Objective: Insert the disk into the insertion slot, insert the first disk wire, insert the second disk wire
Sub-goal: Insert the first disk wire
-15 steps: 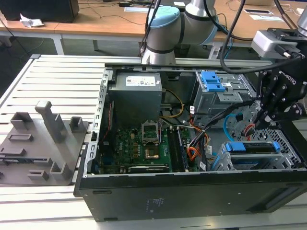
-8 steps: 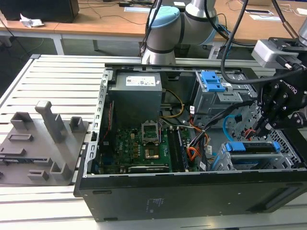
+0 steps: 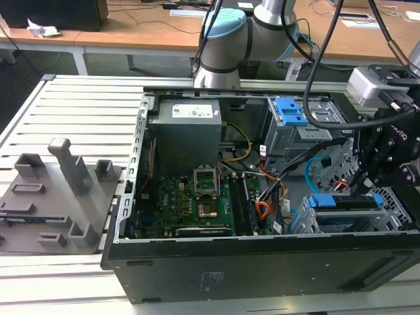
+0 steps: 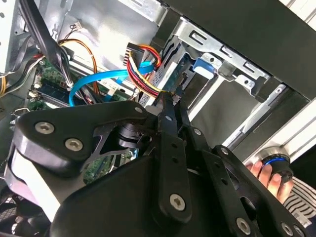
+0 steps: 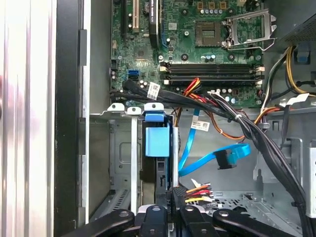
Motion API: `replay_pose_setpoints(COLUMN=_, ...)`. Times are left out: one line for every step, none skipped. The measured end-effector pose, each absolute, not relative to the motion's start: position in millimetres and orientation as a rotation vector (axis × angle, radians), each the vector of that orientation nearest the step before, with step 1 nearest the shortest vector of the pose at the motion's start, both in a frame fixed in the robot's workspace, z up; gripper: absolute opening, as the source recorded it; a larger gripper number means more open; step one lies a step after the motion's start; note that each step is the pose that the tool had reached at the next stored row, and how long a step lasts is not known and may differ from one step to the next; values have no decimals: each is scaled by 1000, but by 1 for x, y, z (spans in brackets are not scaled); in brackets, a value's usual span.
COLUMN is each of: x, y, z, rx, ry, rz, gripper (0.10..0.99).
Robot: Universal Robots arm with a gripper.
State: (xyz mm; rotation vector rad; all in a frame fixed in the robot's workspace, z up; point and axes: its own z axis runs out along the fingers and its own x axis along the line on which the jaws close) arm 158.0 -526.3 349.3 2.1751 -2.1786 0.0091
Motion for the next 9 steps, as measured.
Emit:
replay_pose_setpoints(x=158, y=-527, z=349, rx=2175, ry=-2179, rz=9, gripper=165)
replay_pose_setpoints(x=159, y=-527, z=348, rx=2175, ry=-2179, rz=9, gripper=165)
replay_pose_setpoints(x=159, y=-527, z=348, rx=2175, ry=-2179, rz=9, gripper=165)
replay_pose_setpoints(x=159, y=-527, z=347, rx=2175, ry=-2179, rz=9, gripper=165)
replay_pose_setpoints(x=160, y=-527, z=346, rx=2175, ry=-2179, rz=9, gripper=165)
replay_pose_setpoints(x=160, y=-527, z=345, rx=2175, ry=-2179, rz=9, gripper=165)
replay_pose_setpoints(x=161, y=-527, z=345, rx=2175, ry=-2179, rz=9, gripper=165)
replay_pose_setpoints(x=161, y=-527, z=344, rx=2175, ry=-2178, rz=9, gripper=165)
replay_pose_setpoints(x=161, y=-527, z=344, rx=2175, ry=-2178, rz=9, gripper=165)
